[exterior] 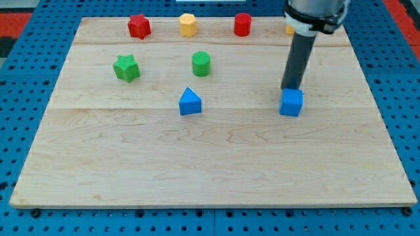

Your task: Place the blue cube below the blue triangle

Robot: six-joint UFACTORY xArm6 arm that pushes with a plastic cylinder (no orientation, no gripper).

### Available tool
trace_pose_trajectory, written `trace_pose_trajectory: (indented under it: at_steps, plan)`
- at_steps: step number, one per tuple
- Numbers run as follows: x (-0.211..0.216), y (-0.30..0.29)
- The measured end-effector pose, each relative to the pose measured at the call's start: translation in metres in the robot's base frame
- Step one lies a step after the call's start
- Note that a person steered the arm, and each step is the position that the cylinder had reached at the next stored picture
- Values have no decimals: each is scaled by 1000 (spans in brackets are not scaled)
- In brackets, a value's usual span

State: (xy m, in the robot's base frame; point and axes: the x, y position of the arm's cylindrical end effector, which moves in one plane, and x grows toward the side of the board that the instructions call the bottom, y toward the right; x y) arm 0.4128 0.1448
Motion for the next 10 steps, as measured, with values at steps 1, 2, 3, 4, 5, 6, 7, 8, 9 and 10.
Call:
trace_pose_trajectory:
  at_steps: [1, 2, 3, 4, 5, 6, 7, 8, 9, 10]
  plan:
    - [34, 3]
    - [49, 39]
    - [66, 64]
    - [74, 40]
    - [73, -13]
    - [73, -27]
    - [72, -33]
    - [49, -16]
    - [49, -46]
    - [75, -85]
